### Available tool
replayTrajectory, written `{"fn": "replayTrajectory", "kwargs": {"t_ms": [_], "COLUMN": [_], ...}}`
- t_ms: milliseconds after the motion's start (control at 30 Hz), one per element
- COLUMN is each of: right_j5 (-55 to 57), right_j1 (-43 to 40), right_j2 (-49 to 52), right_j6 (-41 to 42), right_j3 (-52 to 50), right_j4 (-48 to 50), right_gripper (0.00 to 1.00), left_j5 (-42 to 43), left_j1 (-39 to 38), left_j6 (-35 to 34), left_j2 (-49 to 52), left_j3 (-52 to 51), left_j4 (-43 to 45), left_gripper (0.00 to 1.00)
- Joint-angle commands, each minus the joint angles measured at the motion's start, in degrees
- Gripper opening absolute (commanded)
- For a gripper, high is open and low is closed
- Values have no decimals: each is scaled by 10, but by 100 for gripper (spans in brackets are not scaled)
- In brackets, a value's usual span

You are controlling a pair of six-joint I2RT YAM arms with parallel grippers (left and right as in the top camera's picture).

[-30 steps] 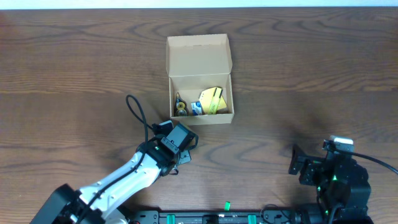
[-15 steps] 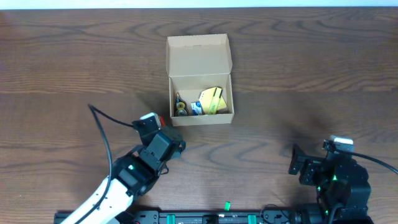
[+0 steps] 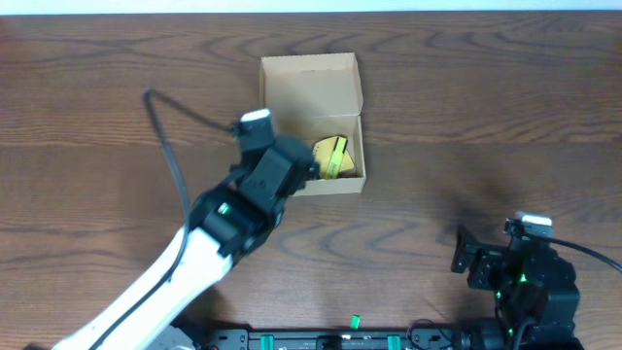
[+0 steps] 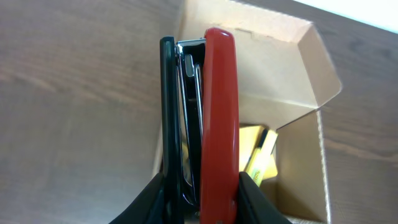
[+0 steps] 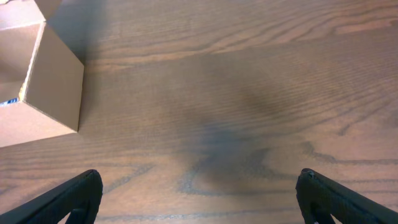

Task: Pack container
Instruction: 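Lower the stapler upright into the box and release it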

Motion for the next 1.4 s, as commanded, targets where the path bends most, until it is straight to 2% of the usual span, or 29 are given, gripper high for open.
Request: {"fn": "replayTrajectory", "kwargs": {"t_ms": [0, 167, 433, 967, 1033, 1167, 1367], "right_j5": [-2, -2, -2, -2, -2, -2, -2], "right_j1": [-5, -5, -5, -5, -5, -5, -5], "right_j2": [-3, -3, -3, -3, -3, -3, -3], "right_j6": [-8, -8, -8, -8, -8, -8, -8], "right_j3": [0, 0, 0, 0, 0, 0, 0], "right_j4": [0, 0, 0, 0, 0, 0, 0], "right_gripper": [99, 99, 99, 99, 99, 99, 99], "left_j5": [-7, 68, 176, 220, 219, 218, 217], "left_j1": [5, 36, 78, 83, 83, 84, 84], "left_j6": [53, 75, 98, 100, 100, 100, 100], "left_j2": [61, 147, 236, 302, 302, 302, 302], "left_j3": [55, 98, 101, 101, 101, 101, 101], "left_j4": [-10, -9, -2, 26, 26, 26, 26], "left_gripper": [16, 15, 9, 9, 12, 26, 39]}}
